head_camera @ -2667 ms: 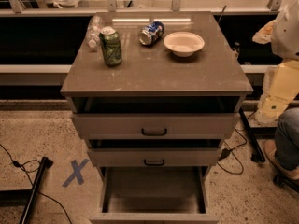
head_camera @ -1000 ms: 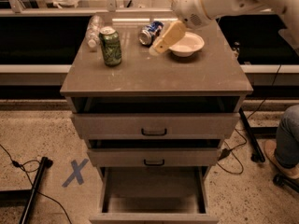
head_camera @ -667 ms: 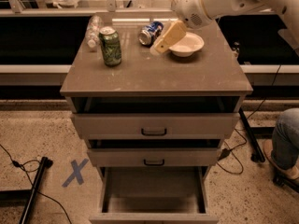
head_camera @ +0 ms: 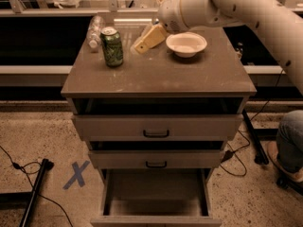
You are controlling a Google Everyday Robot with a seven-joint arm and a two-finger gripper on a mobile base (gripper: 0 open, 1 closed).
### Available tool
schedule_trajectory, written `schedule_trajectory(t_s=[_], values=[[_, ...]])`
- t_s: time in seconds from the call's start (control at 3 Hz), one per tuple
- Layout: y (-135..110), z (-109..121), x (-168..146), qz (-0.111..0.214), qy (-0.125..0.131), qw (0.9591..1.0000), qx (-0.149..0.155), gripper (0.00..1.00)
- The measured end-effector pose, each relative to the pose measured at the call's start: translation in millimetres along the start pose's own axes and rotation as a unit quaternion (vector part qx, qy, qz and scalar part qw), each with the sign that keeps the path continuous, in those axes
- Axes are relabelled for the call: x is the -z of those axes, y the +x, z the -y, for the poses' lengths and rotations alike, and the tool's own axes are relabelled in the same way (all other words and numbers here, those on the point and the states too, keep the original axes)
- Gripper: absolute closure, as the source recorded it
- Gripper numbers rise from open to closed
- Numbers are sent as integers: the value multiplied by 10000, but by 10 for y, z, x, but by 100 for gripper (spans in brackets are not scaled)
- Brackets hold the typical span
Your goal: Place green can into bottom drawer
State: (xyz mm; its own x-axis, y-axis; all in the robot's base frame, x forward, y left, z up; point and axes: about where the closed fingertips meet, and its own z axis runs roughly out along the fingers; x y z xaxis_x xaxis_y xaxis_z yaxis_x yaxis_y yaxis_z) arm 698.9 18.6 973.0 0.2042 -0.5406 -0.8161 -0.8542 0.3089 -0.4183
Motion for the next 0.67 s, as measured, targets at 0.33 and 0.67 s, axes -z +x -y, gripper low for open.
schedule_trajectory(t_s=[0.33, 0.67], values=[[-26, 84, -306, 120, 297, 9994, -108, 0], [0, 64, -597, 160, 383, 9987, -281, 0]])
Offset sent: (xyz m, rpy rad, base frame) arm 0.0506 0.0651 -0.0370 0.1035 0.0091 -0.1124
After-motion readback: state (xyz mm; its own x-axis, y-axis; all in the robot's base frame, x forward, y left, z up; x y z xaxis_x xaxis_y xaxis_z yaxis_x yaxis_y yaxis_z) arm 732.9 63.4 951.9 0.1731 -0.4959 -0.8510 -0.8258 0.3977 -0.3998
